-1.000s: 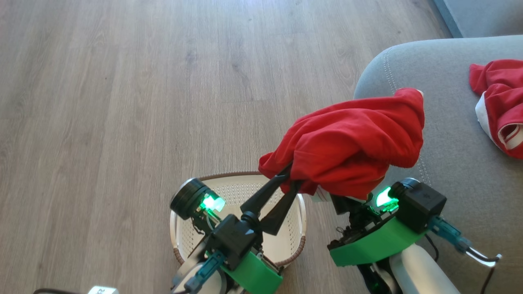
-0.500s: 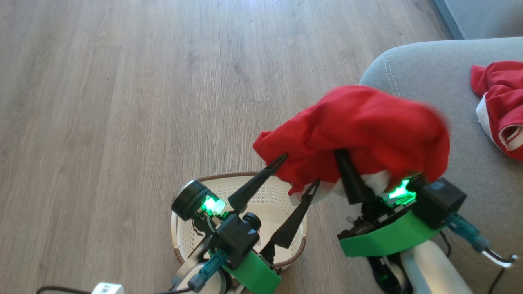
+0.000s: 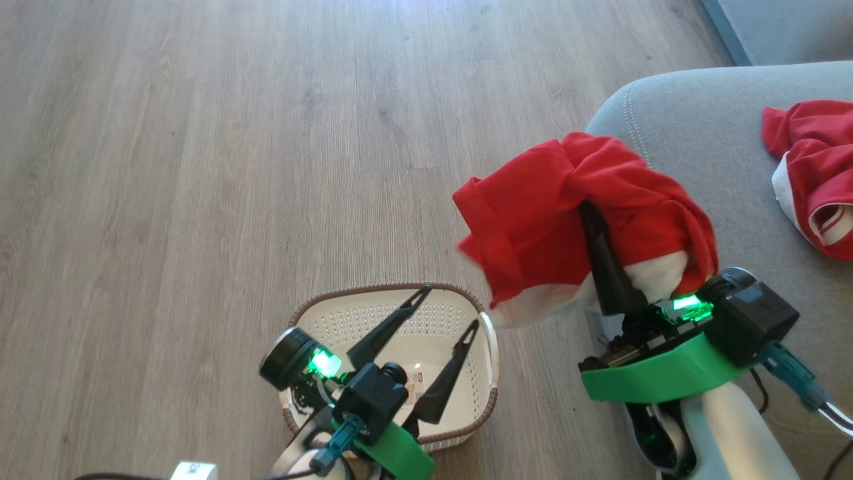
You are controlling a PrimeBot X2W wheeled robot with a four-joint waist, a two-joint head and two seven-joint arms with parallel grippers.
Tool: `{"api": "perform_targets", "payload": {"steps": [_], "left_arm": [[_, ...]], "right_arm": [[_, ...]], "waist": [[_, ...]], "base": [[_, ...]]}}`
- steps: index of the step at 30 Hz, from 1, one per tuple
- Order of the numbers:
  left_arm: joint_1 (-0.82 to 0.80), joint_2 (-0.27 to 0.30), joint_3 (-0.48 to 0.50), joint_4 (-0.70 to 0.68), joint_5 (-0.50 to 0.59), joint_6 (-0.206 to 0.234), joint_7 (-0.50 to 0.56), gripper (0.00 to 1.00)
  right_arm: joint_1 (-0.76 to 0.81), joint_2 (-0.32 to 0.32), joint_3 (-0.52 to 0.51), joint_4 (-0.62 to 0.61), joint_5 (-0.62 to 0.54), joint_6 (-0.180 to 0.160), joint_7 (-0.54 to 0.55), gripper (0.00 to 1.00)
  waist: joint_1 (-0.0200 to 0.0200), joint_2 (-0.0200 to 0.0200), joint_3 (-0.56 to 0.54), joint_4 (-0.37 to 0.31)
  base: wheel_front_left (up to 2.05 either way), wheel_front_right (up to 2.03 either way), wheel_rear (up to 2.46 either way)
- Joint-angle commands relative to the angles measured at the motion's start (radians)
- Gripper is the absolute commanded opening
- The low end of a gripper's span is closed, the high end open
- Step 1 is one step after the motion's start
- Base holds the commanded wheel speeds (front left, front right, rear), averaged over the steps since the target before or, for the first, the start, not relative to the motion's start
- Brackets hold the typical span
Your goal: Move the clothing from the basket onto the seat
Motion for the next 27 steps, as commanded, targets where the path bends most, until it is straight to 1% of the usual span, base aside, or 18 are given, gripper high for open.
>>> {"api": "perform_targets", "payload": {"steps": [1,15,17,21,27], "left_arm": [[-0.018,0.004,0.035,-0.027,-0.009,0.013,-0.005,1.00],[0.029,0.010,0.023,0.048,-0.015,0.022,-0.005,1.00],[0.042,0.006,0.038,0.067,-0.032,0.024,-0.005,1.00],[0.058,0.005,0.057,0.109,-0.033,0.023,-0.005,1.00],[0.074,0.000,0.074,0.118,-0.028,0.019,-0.005,1.00]], "right_arm": [[-0.048,0.002,0.012,-0.042,-0.008,0.000,-0.006,0.00],[-0.062,-0.029,-0.025,-0.068,-0.041,0.000,-0.006,0.00],[-0.062,-0.030,-0.034,-0.072,-0.043,0.000,-0.006,0.00],[-0.063,-0.032,-0.045,-0.075,-0.045,0.000,-0.006,0.00],[-0.057,-0.036,-0.059,-0.075,-0.048,0.000,-0.006,0.00]], "waist": [[0.0000,-0.0001,-0.001,0.000],[0.0000,-0.0001,-0.009,-0.005],[0.0000,-0.0001,-0.009,-0.007],[0.0000,-0.0001,-0.009,-0.016],[0.0000,-0.0001,-0.013,-0.025]], "base": [[0.00,0.00,0.00],[0.00,0.00,0.00],[0.00,0.00,0.00],[0.00,0.00,0.00],[0.00,0.00,0.00]]}}
